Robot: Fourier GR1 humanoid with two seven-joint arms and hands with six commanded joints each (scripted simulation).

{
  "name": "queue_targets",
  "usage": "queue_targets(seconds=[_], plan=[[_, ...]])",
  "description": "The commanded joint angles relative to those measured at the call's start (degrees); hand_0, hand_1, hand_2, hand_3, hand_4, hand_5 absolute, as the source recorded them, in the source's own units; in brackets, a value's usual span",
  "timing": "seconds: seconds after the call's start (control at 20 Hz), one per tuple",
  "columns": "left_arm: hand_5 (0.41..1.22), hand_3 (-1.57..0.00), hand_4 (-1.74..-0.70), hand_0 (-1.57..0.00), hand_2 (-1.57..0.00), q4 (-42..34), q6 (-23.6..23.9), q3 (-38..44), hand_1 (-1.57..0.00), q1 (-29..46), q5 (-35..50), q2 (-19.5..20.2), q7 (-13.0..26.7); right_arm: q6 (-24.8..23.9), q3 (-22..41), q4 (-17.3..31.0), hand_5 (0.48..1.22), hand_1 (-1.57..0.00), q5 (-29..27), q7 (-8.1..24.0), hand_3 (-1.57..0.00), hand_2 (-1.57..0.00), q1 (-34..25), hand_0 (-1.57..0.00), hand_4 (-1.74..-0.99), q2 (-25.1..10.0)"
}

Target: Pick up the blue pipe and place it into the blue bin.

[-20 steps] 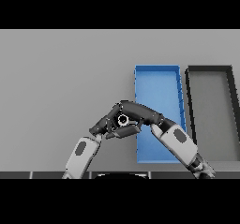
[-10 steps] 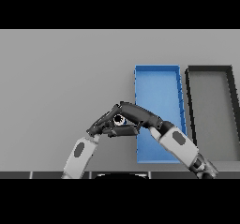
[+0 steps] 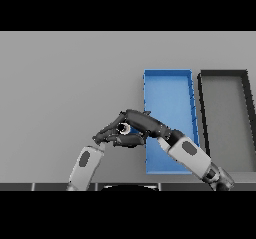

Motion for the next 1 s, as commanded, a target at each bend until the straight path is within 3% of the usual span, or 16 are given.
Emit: queue_targets(seconds=[0.0,0.05,0.2,0.35,0.55,0.7,0.8,0.95], plan=[[0.603,-0.08,-0.97,-0.1,-0.09,0.0,0.11,0.07,-0.09,0.53,0.35,-0.39,0.43,0.04,-0.1,0.28,1.219,-1.57,-0.54,0.07,-1.57,-1.57,-0.13,-1.57,-1.74,0.01],[0.567,-0.06,-0.97,-0.08,-0.07,-0.45,0.31,0.09,-0.07,1.4,0.16,0.19,-0.98,-0.41,0.06,-0.01,1.22,-1.57,-1.39,0.33,-1.57,-1.57,0.34,-1.57,-1.741,0.3],[0.495,-0.03,-0.94,-0.04,-0.04,-0.28,0.87,0.22,-0.04,1.02,-0.6,0.36,-0.23,-1.07,-1.2,0.14,1.22,-1.57,-4.65,-0.24,-1.57,-1.57,0.02,-1.57,-1.741,0.6],[0.474,-0.02,-0.92,-0.02,-0.02,0.0,1.04,0.22,-0.02,1.06,-0.98,0.55,-0.36,-3.3,-4.02,-0.17,1.221,-1.57,-11.29,3.06,-1.57,-1.57,-3.04,-1.57,-1.741,0.86],[0.45,-0.01,-0.91,-0.01,-0.01,0.53,0.62,0.14,-0.01,0.99,-1.23,0.89,0.22,-6.96,-9.34,-0.37,1.221,-1.57,-21.2,7.81,-1.57,-1.57,-11.33,-1.57,-1.741,-0.59],[0.437,0.0,-0.91,0.0,0.0,-0.01,0.23,-0.18,0.0,1.45,-0.82,0.63,0.66,-6.19,-14.84,2.97,1.221,-1.57,-28.16,6.97,-1.57,-1.57,-19.09,-1.57,-1.741,-3.35],[0.433,0.0,-0.9,0.0,0.0,0.27,0.8,0.26,0.0,0.93,-1.11,0.45,1.66,-9.57,-17.96,5.4,1.221,-1.57,-26.96,5.47,-1.57,-1.57,-22.88,-1.57,-1.741,-5.93],[0.428,0.0,-0.89,0.0,0.0,-0.97,0.38,-0.08,0.0,2.04,-1.13,1.16,1.59,-12.41,-21.27,11.65,1.221,-1.57,-24.68,6.14,-1.57,-1.57,-27.32,-1.57,-1.741,-10.03]])
